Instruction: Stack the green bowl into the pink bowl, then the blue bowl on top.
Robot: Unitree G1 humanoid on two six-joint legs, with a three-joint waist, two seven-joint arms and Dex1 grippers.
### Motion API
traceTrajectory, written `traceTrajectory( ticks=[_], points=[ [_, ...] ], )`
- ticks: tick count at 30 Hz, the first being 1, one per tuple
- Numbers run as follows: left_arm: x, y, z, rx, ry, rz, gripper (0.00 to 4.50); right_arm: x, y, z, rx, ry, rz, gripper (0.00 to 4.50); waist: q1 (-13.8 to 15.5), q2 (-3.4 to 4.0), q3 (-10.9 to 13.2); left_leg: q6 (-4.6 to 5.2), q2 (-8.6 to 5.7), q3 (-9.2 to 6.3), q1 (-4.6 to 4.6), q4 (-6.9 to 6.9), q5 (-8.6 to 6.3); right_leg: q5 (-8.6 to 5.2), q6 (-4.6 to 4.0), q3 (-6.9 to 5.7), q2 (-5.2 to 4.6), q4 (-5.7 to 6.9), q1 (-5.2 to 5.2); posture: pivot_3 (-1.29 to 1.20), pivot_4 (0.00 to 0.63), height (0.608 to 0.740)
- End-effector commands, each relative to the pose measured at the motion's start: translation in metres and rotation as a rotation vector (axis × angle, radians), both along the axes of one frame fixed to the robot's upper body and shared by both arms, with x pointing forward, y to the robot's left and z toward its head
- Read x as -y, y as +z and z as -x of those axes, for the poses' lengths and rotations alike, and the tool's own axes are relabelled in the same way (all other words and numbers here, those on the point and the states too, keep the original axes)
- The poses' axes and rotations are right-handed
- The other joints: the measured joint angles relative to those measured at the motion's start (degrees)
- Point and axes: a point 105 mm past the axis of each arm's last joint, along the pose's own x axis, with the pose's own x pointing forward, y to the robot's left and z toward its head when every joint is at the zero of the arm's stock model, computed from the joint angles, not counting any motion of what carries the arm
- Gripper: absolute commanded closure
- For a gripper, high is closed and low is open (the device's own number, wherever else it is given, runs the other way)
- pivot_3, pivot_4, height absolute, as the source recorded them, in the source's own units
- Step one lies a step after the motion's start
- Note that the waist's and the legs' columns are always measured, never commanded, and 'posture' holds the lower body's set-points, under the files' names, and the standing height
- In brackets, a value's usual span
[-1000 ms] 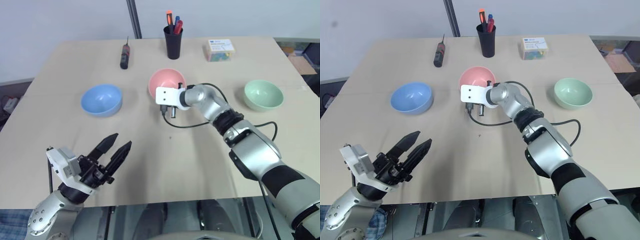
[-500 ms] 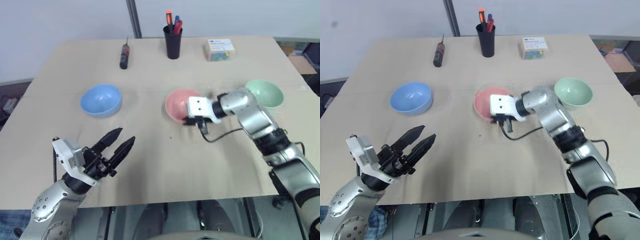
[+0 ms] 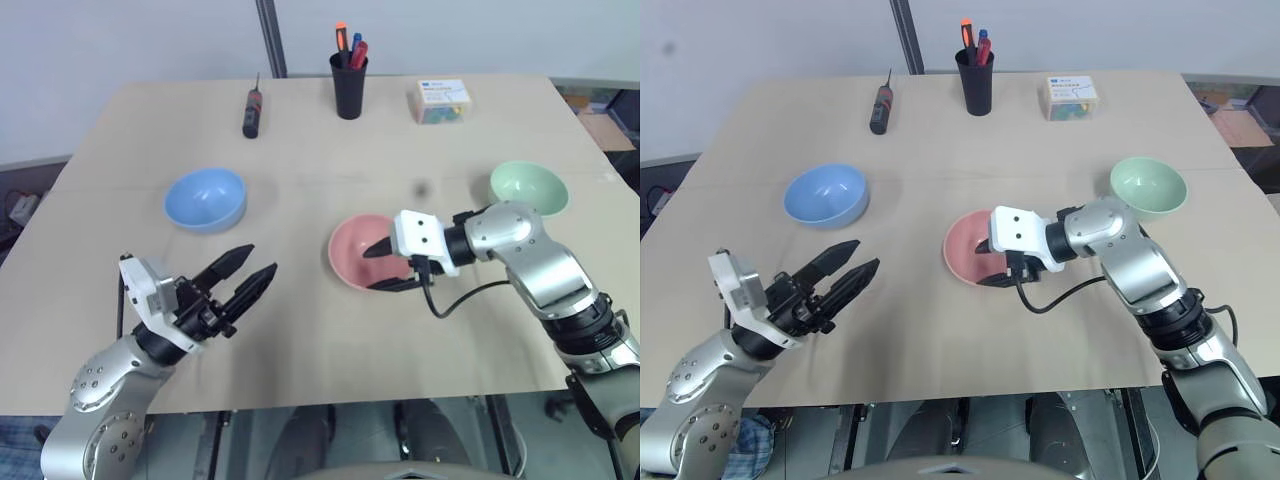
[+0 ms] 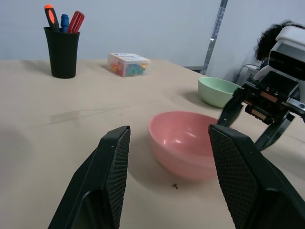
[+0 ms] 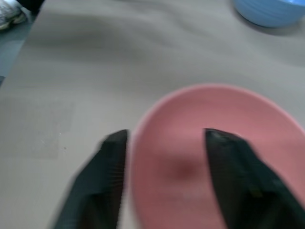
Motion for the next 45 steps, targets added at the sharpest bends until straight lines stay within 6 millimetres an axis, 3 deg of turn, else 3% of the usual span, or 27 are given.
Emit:
traceTrajectory(
  ticks=[1,3,5,8,12,15,17,23,28,31,33,34,37,38,39,40,42,45],
  points=[
    [0.005,0.007,0.002,0.030,-0.049,-0.001,1.74,0.005,0.021,0.002,0.048,-0.028,-0.061,0.19,0.0,0.00,0.0,0.00,0.00,0.00,0.00,0.00,0.00,0.00,0.00,0.00,0.00,0.00,0.00,0.00,0.150,0.740],
    [0.007,0.011,0.002,0.044,-0.067,0.006,1.74,0.014,0.028,0.004,0.022,-0.040,-0.070,0.07,0.0,0.00,0.0,0.00,0.00,0.00,0.00,0.00,0.00,0.00,0.00,0.00,0.00,0.00,0.00,0.00,0.150,0.740],
    [0.015,0.016,0.005,0.044,-0.127,0.054,1.74,0.036,0.038,0.000,-0.028,-0.093,-0.085,0.07,0.3,-0.01,0.0,0.00,0.00,-0.03,-0.02,0.01,0.00,0.00,0.00,-0.02,-0.02,-0.01,0.02,0.00,0.150,0.740],
    [0.024,0.020,0.006,0.053,-0.182,0.075,1.74,0.059,0.053,-0.021,-0.016,-0.229,-0.134,0.07,0.4,-0.02,0.0,0.01,0.00,-0.15,-0.02,0.06,-0.01,0.00,0.00,-0.14,-0.07,-0.14,0.17,0.00,0.150,0.740],
    [0.033,0.027,0.002,0.083,-0.237,0.072,1.74,0.104,0.059,-0.060,0.048,-0.474,-0.159,0.07,0.2,-0.02,0.0,0.01,-0.06,-0.07,0.04,0.07,0.00,0.00,0.00,-0.19,-0.01,-0.15,0.23,0.00,0.150,0.740],
    [0.040,0.030,-0.002,0.094,-0.281,0.065,1.74,0.147,0.051,-0.085,0.078,-0.650,-0.136,0.07,0.3,-0.02,0.0,0.01,-0.09,0.12,0.02,0.07,0.00,0.00,0.00,-0.20,-0.01,-0.15,0.24,0.00,0.150,0.740],
    [0.043,0.031,-0.005,0.099,-0.299,0.058,1.74,0.162,0.045,-0.097,0.075,-0.720,-0.138,0.07,0.2,-0.02,0.0,0.00,-0.11,0.17,-0.01,0.07,0.00,0.00,0.00,-0.17,-0.03,-0.20,0.23,0.00,0.150,0.740],
    [0.046,0.033,-0.011,0.108,-0.335,0.044,1.74,0.196,0.023,-0.125,0.058,-0.906,-0.146,0.07,-0.3,-0.01,0.0,0.00,-0.06,0.38,0.01,0.05,0.01,0.00,0.00,-0.01,0.01,-0.23,0.18,0.00,0.150,0.740],
    [0.045,0.033,-0.012,0.108,-0.336,0.036,1.74,0.208,0.001,-0.130,0.028,-0.954,-0.104,0.07,-0.2,-0.01,0.0,0.00,-0.07,0.39,-0.01,0.06,0.01,0.00,0.00,0.00,0.01,-0.23,0.18,0.00,0.150,0.740],
    [0.044,0.033,-0.012,0.106,-0.330,0.034,1.74,0.207,-0.004,-0.130,0.025,-0.947,-0.094,0.73,-0.2,-0.01,0.0,0.00,-0.07,0.39,-0.01,0.06,0.01,0.00,0.01,0.00,0.00,-0.24,0.19,0.00,0.150,0.740],
    [0.043,0.032,-0.011,0.106,-0.327,0.034,1.74,0.206,-0.004,-0.131,0.023,-0.938,-0.095,1.53,-0.3,-0.01,0.0,0.00,-0.07,0.39,-0.01,0.07,0.01,0.01,0.01,0.01,0.01,-0.22,0.19,0.00,0.150,0.740],
    [0.043,0.032,-0.010,0.105,-0.326,0.034,1.74,0.205,-0.004,-0.131,0.021,-0.934,-0.096,1.67,-0.3,-0.01,0.0,0.00,-0.07,0.39,0.00,0.07,0.01,0.01,0.01,0.01,0.01,-0.21,0.19,0.00,0.150,0.740],
    [0.043,0.032,-0.009,0.103,-0.324,0.034,1.74,0.202,-0.004,-0.131,0.023,-0.922,-0.093,2.94,-0.3,0.00,0.0,0.00,-0.06,0.40,0.02,0.08,0.01,0.01,0.01,0.02,0.01,-0.19,0.19,0.00,0.150,0.740],
    [0.043,0.031,-0.009,0.102,-0.322,0.032,1.74,0.201,-0.004,-0.131,0.025,-0.914,-0.091,3.09,-0.3,0.00,0.0,0.00,-0.06,0.40,0.02,0.08,0.01,0.01,0.01,0.02,0.01,-0.19,0.19,0.00,0.150,0.740],
    [0.042,0.031,-0.009,0.101,-0.321,0.032,1.74,0.199,-0.004,-0.131,0.026,-0.906,-0.090,3.77,-0.3,-0.01,0.0,0.00,-0.06,0.40,0.03,0.09,0.01,0.01,0.01,0.02,0.02,-0.18,0.19,0.00,0.150,0.740],
    [0.042,0.031,-0.009,0.100,-0.320,0.031,1.74,0.197,-0.003,-0.130,0.028,-0.893,-0.087,3.83,-0.3,-0.01,0.0,0.00,-0.06,0.39,0.03,0.09,0.01,0.01,0.01,0.01,0.02,-0.18,0.20,0.00,0.150,0.740],
    [0.042,0.030,-0.009,0.099,-0.317,0.029,1.74,0.188,0.001,-0.129,0.044,-0.847,-0.087,4.46,-0.3,-0.01,0.0,0.00,-0.06,0.39,0.04,0.12,0.01,0.01,0.01,0.02,0.02,-0.17,0.21,0.00,0.150,0.740],
    [0.039,0.028,-0.008,0.097,-0.305,0.017,1.74,0.165,0.011,-0.123,0.060,-0.723,-0.092,4.46,-0.3,0.02,0.1,0.00,-0.04,0.41,0.07,0.14,0.01,0.01,0.01,0.05,0.04,-0.08,0.19,0.00,0.150,0.740]
  ],
)
